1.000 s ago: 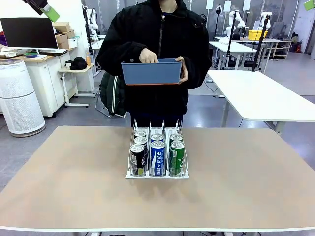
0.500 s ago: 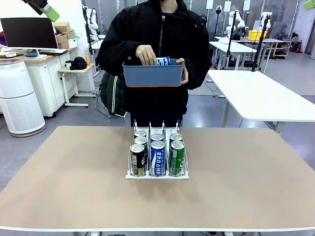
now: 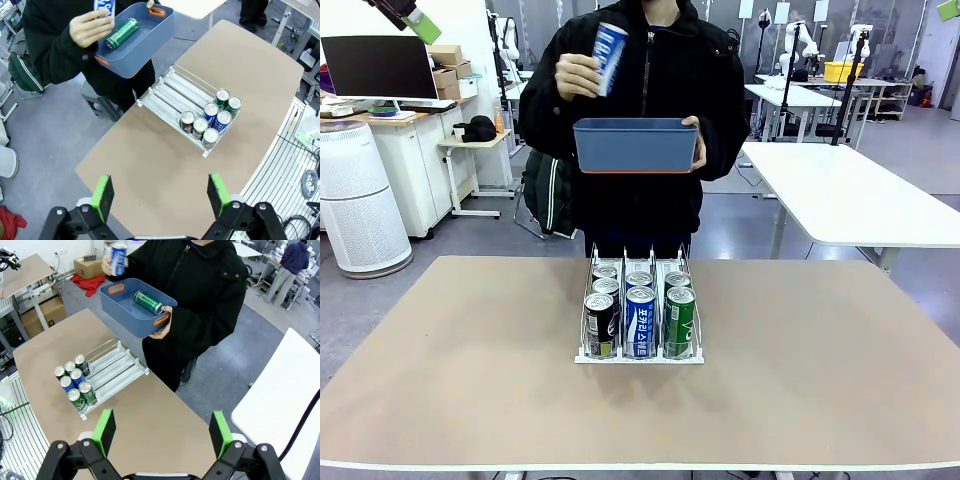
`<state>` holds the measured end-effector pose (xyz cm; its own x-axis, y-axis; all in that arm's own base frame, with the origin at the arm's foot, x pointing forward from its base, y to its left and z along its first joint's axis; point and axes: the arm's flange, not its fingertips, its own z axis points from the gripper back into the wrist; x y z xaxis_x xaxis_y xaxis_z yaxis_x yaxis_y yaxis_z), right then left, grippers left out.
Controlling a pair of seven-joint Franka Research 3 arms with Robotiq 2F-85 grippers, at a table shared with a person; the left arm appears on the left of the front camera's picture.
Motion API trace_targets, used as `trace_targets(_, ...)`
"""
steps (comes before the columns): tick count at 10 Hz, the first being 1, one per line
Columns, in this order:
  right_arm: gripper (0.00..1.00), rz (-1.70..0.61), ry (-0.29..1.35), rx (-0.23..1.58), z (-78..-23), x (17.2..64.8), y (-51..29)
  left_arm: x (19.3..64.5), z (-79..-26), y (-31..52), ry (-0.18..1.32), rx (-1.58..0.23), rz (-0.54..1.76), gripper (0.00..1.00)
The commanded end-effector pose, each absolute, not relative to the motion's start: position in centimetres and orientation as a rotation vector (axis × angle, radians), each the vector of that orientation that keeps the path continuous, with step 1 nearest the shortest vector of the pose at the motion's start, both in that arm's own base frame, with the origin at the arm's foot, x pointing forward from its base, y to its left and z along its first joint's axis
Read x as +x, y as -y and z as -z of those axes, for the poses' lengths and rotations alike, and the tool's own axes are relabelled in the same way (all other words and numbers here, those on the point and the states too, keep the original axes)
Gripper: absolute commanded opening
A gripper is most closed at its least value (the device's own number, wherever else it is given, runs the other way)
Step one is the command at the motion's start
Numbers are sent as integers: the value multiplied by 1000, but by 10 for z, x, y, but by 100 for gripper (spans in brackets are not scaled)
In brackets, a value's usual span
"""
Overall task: Fill the beverage cans into the dispenser.
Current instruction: Pick up the Ionic drink handed by the human.
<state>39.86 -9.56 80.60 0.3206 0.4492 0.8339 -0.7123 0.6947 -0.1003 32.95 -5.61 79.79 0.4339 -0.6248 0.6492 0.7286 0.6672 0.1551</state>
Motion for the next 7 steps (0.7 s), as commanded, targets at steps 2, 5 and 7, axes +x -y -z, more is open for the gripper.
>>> trace_targets(2, 100, -782, 978, 315, -805, 398, 94, 328, -797, 55, 734, -165, 854, 100)
trace_targets(5, 100, -782, 978, 315, -805, 398, 94, 328, -797, 55, 734, -165, 854, 100)
trace_targets(7, 100, -782, 978, 315, -805, 398, 94, 328, -797, 55, 734, -165, 854, 100)
